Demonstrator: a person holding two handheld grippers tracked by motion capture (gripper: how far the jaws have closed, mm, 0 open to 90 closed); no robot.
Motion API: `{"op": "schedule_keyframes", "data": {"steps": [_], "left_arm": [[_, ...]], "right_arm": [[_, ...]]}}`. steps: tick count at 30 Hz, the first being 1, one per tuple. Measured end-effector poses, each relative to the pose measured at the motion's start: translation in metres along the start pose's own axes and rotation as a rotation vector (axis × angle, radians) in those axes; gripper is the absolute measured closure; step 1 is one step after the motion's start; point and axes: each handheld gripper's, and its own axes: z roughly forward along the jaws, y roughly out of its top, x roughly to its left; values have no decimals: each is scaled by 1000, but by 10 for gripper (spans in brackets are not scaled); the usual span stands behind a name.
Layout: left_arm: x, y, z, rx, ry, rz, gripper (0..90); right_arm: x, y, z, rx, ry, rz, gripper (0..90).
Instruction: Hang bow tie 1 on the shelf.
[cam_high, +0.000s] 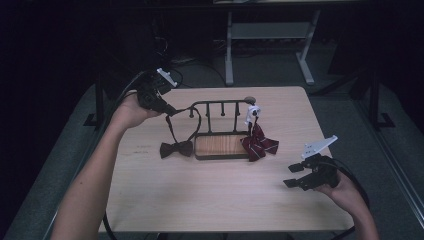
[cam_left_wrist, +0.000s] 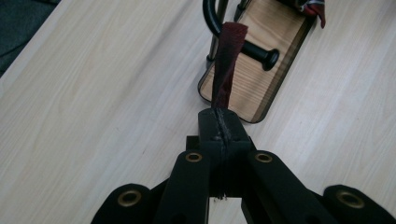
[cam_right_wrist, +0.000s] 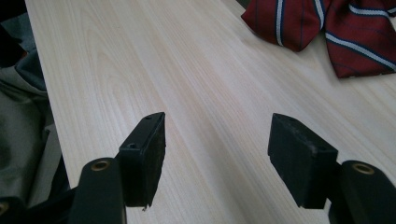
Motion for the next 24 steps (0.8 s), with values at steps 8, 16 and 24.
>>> {"op": "schedule_keyframes", "data": {"steps": [8,16,24], "left_arm": [[2,-2,5,6,10,-13,876],[3,-10,5,1,14,-17,841],[1,-27,1,-9,6,-21,818]], "right_arm": [[1,0,1,3,1,1,365],[1,0,-3,-5,-4,5,365],[2,0,-2,-2,-6,2,364]]}}
